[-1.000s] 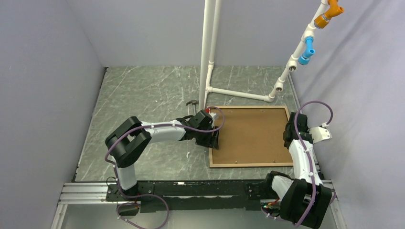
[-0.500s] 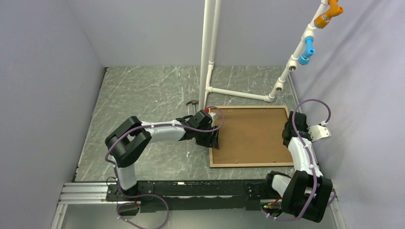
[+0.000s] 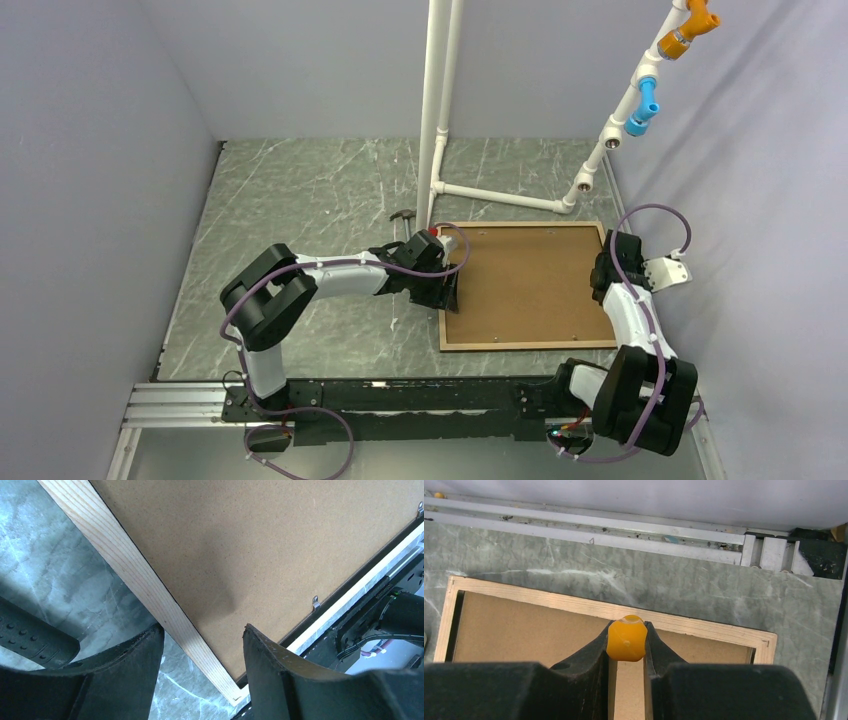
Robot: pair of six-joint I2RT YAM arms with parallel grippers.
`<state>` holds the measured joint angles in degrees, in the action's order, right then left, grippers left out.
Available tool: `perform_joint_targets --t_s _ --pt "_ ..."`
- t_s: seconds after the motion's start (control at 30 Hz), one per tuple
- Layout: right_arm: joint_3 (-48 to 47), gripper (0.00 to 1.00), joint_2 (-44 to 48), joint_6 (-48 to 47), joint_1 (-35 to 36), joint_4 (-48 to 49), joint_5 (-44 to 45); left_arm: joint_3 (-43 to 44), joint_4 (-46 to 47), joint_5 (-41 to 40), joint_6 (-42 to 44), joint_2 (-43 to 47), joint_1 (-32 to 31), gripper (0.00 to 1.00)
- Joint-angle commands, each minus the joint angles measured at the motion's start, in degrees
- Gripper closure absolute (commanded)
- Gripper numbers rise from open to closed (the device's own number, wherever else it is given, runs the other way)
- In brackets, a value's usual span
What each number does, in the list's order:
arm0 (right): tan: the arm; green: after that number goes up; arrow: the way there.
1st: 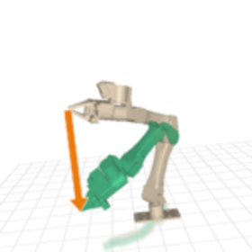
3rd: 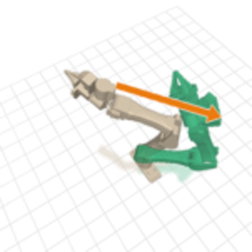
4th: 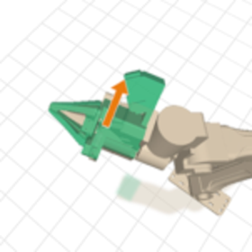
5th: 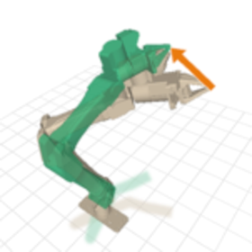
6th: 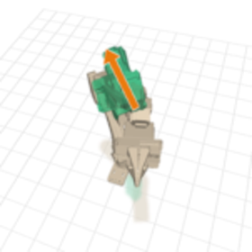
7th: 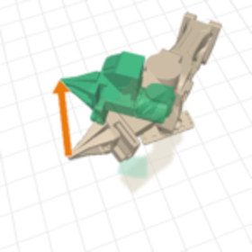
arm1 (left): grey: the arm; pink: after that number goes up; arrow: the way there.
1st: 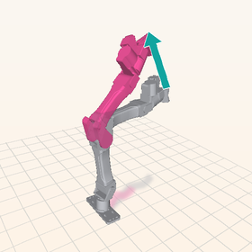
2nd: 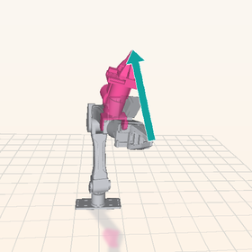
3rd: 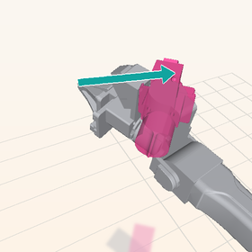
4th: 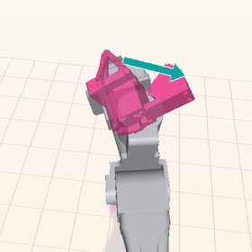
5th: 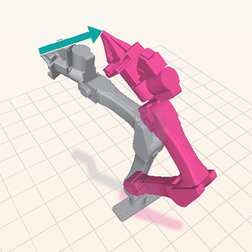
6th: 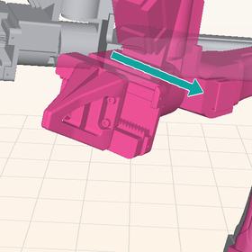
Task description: Take the photo out of the frame
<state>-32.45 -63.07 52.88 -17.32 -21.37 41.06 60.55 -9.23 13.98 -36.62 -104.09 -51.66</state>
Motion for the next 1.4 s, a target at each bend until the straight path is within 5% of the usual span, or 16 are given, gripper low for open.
perform_joint_targets --t_s 0.0,0.8,1.13,1.37 --pt "0.35 1.0 -0.88 -0.92 -0.21 4.47 -1.2 -1.66 -1.4 -0.62 1.06 -2.78 -0.05 0.36" --pt "0.21 1.0 1.96 -1.28 1.64 2.28 -11.51 -2.56 -0.72 -0.81 0.51 -2.53 0.15 0.36" --pt "-12.36 1.0 6.17 -9.26 14.06 -11.54 -6.53 -1.39 0.75 2.45 -1.63 -0.86 0.86 0.33" --pt "-11.41 1.0 10.52 -16.5 26.38 -17.69 -18.79 -2.85 2.58 3.98 -1.79 1.34 1.63 0.29"
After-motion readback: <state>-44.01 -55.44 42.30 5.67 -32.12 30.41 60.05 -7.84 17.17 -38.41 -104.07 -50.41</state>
